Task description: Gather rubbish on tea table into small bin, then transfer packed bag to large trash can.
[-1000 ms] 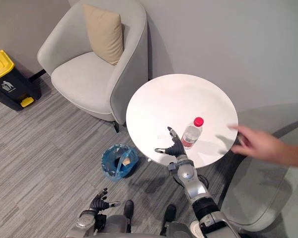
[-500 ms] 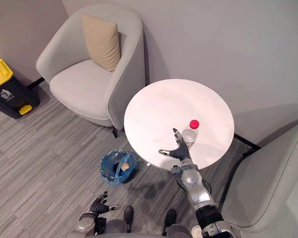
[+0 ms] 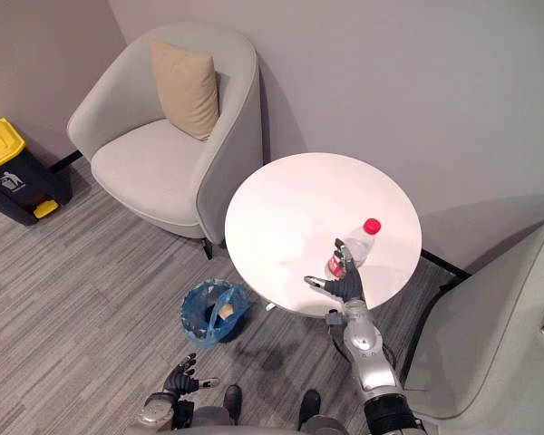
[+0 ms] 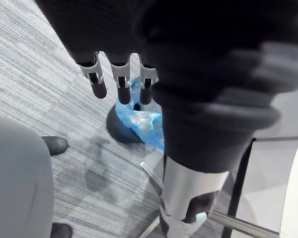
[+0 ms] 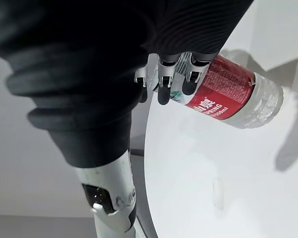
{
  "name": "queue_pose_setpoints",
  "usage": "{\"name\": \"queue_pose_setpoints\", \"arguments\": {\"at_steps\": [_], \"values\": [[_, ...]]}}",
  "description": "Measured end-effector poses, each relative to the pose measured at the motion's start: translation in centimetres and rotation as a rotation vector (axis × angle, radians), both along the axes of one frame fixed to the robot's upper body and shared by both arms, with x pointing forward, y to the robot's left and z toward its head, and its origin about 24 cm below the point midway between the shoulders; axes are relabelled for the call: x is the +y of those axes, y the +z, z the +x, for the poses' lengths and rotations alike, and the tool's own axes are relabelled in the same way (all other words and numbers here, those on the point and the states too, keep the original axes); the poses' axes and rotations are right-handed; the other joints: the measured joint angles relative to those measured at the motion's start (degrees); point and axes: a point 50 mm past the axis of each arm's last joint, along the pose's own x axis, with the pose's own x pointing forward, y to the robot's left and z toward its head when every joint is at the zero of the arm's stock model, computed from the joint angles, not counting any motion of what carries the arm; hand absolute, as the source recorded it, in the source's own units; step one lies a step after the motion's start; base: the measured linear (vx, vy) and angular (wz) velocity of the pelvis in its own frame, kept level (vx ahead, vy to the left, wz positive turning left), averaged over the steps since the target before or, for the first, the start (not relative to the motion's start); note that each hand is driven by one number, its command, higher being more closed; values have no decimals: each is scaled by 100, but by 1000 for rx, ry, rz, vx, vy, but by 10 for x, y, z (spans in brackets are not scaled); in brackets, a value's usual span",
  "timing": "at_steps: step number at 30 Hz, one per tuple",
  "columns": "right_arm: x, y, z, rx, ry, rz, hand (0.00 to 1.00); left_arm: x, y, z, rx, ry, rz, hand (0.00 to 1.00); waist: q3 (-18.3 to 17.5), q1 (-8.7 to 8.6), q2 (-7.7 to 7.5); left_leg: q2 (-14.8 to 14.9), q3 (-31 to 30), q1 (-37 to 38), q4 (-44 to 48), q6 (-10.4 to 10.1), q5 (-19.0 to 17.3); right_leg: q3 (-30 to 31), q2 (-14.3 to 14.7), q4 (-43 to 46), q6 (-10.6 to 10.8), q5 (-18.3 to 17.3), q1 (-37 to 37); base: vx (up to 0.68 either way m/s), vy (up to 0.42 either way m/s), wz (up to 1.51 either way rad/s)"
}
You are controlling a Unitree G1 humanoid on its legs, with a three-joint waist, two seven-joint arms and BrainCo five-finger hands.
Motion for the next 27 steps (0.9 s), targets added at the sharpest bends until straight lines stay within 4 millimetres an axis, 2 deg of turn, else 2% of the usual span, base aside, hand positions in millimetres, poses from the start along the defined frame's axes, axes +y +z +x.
{"name": "queue_pose_setpoints", "arguments": {"at_steps": [7, 15, 27], "values": [[5, -4, -3, 18, 20, 36, 0, 0, -1, -2, 9, 1, 0, 0, -16, -105, -28, 1, 22, 25, -11, 0, -2, 23, 0, -2, 0, 0, 11, -4, 6, -2], [16, -22, -22, 96, 66, 75, 0, 1, -2, -4, 19, 2, 2, 0, -72, -147, -116, 6, 37, 50, -9, -1, -3, 38, 0, -5, 0, 1, 27, 0, 0, 0], [16, -22, -27, 97, 67, 78, 0, 0, -2, -4, 19, -13, 10, 0, -87, -165, -127, 7, 35, 107, -12, -3, -5, 34, 2, -5, 0, 1, 85, 0, 0, 0]]}}
